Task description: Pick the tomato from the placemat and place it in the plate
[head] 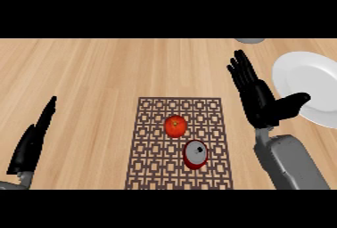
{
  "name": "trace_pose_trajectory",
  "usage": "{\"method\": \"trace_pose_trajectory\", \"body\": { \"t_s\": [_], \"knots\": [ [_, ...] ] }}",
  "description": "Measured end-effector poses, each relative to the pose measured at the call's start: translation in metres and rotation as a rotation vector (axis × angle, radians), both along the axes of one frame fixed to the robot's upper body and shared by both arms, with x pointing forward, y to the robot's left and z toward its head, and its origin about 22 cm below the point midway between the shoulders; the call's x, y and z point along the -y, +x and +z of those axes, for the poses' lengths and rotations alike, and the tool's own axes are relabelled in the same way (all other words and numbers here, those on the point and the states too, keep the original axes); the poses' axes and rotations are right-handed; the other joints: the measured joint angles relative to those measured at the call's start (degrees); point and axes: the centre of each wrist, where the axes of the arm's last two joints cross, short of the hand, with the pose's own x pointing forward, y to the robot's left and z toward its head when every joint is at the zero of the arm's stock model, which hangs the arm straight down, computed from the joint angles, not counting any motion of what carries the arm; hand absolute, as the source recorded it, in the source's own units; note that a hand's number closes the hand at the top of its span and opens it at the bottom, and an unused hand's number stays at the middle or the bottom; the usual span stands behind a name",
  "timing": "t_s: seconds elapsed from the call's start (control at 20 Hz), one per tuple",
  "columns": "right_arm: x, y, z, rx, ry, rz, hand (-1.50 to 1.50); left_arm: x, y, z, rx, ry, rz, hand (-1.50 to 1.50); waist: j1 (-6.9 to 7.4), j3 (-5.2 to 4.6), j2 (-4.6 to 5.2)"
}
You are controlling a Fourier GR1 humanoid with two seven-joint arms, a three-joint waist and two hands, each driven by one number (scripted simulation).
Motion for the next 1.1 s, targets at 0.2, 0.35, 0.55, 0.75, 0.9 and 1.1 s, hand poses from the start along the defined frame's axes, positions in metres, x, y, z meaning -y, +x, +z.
{"method": "trace_pose_trajectory", "body": {
  "t_s": [0.2, 0.35, 0.55, 0.75, 0.9, 1.1],
  "knots": [
    [0.01, 0.015, 0.026, 0.084, -0.051, -0.02, 1.5, 0.019, -0.004, -0.011, -0.078, -0.136, 0.017, 0.0, 0.14, -0.52, 0.7],
    [0.028, 0.028, 0.052, 0.164, -0.229, -0.056, 1.5, 0.04, -0.009, -0.025, -0.159, -0.286, 0.029, 0.0, -0.02, -1.23, 0.97],
    [0.044, 0.033, 0.049, 0.189, -0.377, -0.298, -1.5, 0.06, -0.007, -0.026, -0.191, -0.438, 0.023, 0.0, -0.47, -0.82, 0.89],
    [0.029, 0.025, 0.024, 0.237, -0.347, -0.385, -1.5, 0.071, -0.005, -0.025, -0.214, -0.497, 0.015, 0.0, -0.23, -0.49, 0.86],
    [0.031, 0.013, 0.018, 0.259, -0.357, -0.377, -1.5, 0.068, -0.008, -0.026, -0.229, -0.519, 0.015, 0.0, -0.21, -0.43, 0.8],
    [0.032, -0.001, 0.025, 0.238, -0.456, -0.319, -1.5, 0.069, -0.007, -0.027, -0.24, -0.535, 0.012, 0.0, -0.5, -0.41, 0.66]
  ]
}}
